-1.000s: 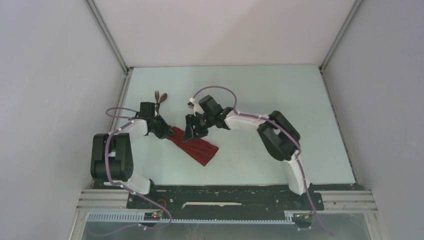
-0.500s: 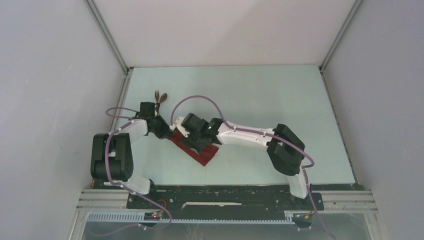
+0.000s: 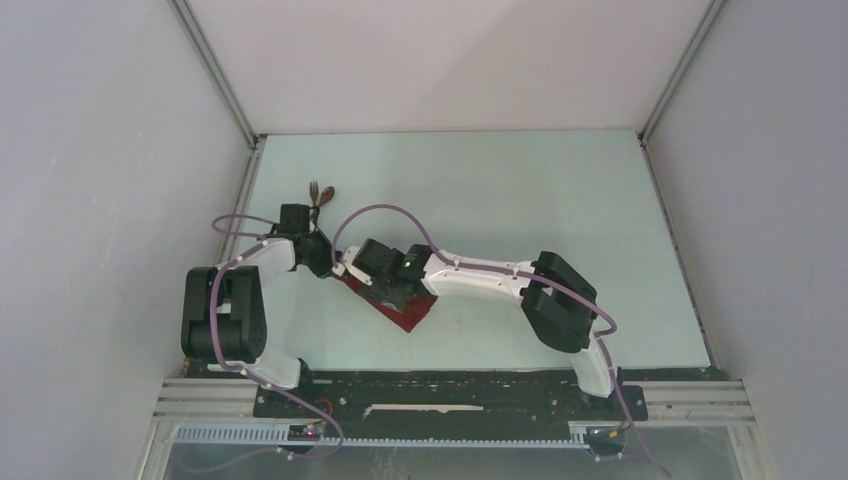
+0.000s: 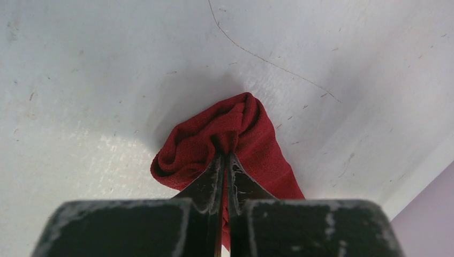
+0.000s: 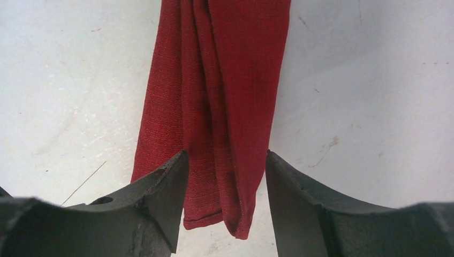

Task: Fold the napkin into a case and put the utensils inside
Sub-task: Smooth out the smaller rectangle-folded napkin at the center of the board.

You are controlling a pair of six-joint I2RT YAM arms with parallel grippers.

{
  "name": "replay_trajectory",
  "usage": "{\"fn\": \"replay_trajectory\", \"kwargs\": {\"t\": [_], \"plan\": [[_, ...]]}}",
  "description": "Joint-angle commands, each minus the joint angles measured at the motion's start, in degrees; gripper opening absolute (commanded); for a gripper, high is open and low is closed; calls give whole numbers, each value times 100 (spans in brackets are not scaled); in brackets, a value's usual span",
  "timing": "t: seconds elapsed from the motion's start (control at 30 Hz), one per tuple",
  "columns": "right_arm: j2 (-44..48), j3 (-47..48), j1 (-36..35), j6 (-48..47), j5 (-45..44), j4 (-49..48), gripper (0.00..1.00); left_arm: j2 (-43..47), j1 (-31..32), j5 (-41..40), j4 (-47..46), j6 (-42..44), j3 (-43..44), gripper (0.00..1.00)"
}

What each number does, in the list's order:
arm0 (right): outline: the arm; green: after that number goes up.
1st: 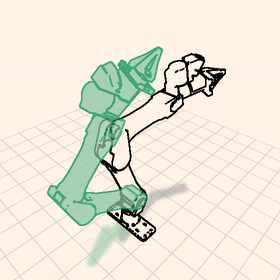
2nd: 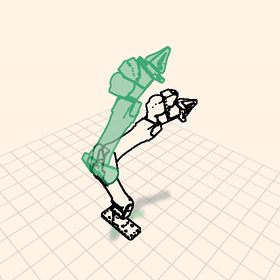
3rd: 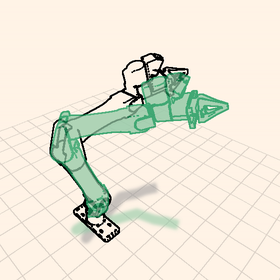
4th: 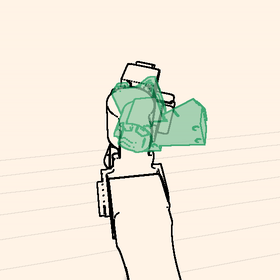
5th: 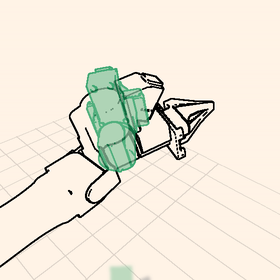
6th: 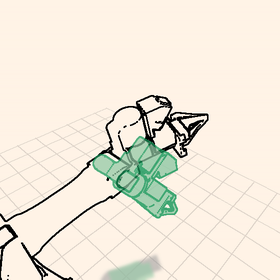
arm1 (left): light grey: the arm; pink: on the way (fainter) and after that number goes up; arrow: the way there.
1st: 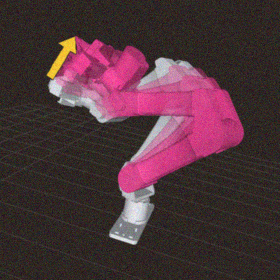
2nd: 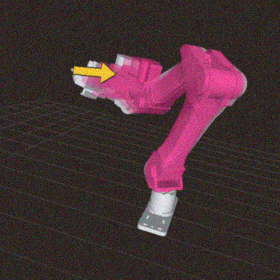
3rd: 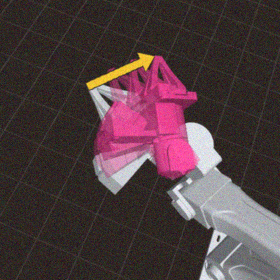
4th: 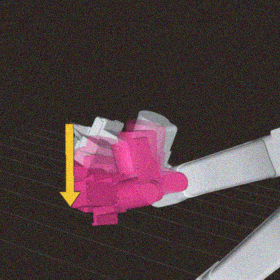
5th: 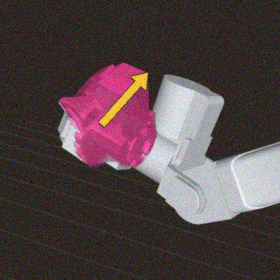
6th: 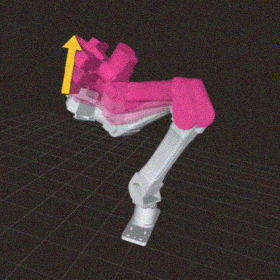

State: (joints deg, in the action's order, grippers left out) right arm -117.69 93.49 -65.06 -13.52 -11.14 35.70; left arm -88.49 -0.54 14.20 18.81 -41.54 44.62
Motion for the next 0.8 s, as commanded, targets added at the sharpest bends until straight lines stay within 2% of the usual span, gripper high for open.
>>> {"fn": "replay_trajectory", "kwargs": {"t": [0.0, 0.23, 0.37, 0.67, 0.77], "plan": [[-68, 257, -138, -143, -143, 76, 63, -103, 71, -66, 229, 111, 18, 1], [-85, 253, -151, -47, 49, 121, 62, -98, 72, -68, 237, 111, 33, 1], [-193, 269, -157, -62, -137, 123, 61, -83, 71, -62, 240, 102, 47, 1], [-284, 349, -185, -43, -223, 174, 54, -55, 71, -67, 264, 120, 55, 0], [-318, 388, -204, -36, -234, 205, 49, -23, 71, -66, 273, 120, 64, 0]]}}
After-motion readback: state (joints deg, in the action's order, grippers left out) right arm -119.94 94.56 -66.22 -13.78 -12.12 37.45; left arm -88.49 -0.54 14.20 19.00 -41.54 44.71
